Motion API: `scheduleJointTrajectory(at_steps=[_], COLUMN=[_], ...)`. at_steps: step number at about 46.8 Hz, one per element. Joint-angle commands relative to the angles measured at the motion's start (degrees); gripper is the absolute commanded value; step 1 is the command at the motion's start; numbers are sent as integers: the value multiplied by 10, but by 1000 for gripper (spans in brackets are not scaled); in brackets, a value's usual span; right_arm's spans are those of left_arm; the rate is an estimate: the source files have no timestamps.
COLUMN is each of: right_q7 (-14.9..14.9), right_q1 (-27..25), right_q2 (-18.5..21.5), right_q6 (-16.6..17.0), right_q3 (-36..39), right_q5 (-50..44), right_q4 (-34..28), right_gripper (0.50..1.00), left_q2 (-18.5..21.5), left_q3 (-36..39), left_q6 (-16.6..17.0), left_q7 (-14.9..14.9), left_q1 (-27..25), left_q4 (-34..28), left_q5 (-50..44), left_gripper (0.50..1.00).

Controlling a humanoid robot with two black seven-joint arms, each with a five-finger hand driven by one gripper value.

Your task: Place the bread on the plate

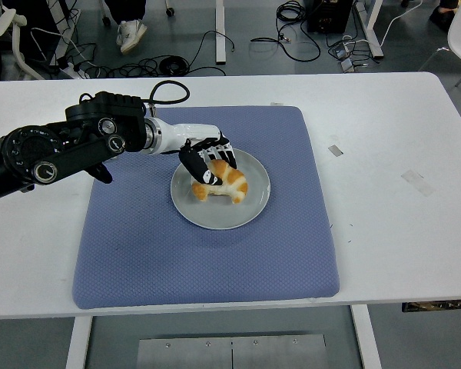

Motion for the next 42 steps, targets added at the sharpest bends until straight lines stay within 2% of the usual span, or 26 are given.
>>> scheduleJointTrajectory(at_steps=[1,33,35,39,42], right_q7=[0,0,0,0,0], right_q1=[0,0,0,0,0], right_q2=[0,0,0,0,0], right_q6=[0,0,0,0,0], right_q3=[0,-1,0,-1,-1], right_q5=[0,1,1,1,0], right_q4=[0,0,0,0,0], right_gripper=[1000,1000,1000,1000,1000], left_q2=[1,-4,-4,-5,-5], left_q3=[-1,-1,-1,-2,-2], left_q6=[0,16,16,16,16], left_q7=[0,0,1,1,1], left_q1=[1,6,6,6,6], left_q4=[1,1,1,1,1], left_q5=[-1,-5,-6,-8,-9], left_gripper=[500,500,551,682,714])
